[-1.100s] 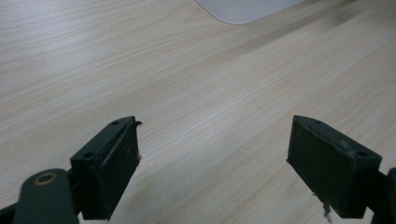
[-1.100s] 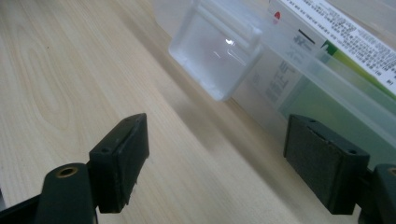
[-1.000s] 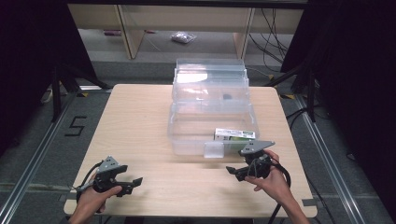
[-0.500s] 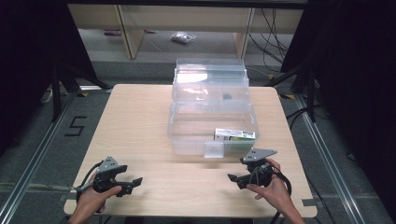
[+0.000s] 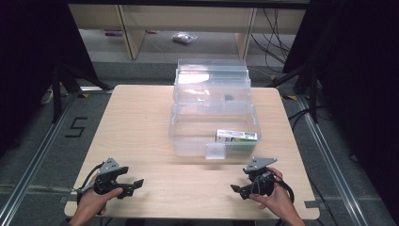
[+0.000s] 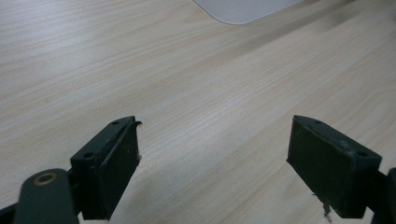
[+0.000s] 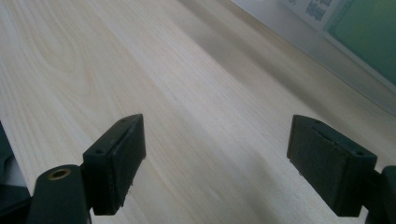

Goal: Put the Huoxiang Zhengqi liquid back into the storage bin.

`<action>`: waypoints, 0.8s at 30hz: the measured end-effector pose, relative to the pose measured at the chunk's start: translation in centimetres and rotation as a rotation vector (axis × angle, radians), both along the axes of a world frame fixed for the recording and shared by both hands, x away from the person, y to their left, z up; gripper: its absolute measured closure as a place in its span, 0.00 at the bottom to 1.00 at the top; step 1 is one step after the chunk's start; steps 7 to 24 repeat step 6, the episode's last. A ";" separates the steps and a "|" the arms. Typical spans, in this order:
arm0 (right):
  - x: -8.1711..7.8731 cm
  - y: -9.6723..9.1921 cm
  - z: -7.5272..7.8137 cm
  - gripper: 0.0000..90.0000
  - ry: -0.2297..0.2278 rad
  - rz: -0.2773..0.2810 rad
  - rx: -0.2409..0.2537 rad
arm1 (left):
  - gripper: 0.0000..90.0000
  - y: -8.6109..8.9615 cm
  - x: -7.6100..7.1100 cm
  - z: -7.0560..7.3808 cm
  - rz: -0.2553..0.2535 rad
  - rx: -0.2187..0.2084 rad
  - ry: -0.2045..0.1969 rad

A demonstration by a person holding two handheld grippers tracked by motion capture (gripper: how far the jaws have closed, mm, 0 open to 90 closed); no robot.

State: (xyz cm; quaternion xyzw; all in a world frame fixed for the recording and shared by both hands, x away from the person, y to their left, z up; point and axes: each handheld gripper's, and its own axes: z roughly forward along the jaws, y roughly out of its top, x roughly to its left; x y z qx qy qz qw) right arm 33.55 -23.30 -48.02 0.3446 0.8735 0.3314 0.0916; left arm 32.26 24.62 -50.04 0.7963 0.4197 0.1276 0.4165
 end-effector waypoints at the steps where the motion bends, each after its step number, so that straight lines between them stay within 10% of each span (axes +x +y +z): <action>1: 0.2 -0.1 0.0 0.23 -0.009 0.044 -0.010 | 0.18 0.0 0.0 0.0 0.000 0.000 0.000; 24: 0.2 -0.1 -0.4 0.23 -0.018 0.042 -0.007 | 0.18 0.0 0.0 0.0 0.000 0.002 0.001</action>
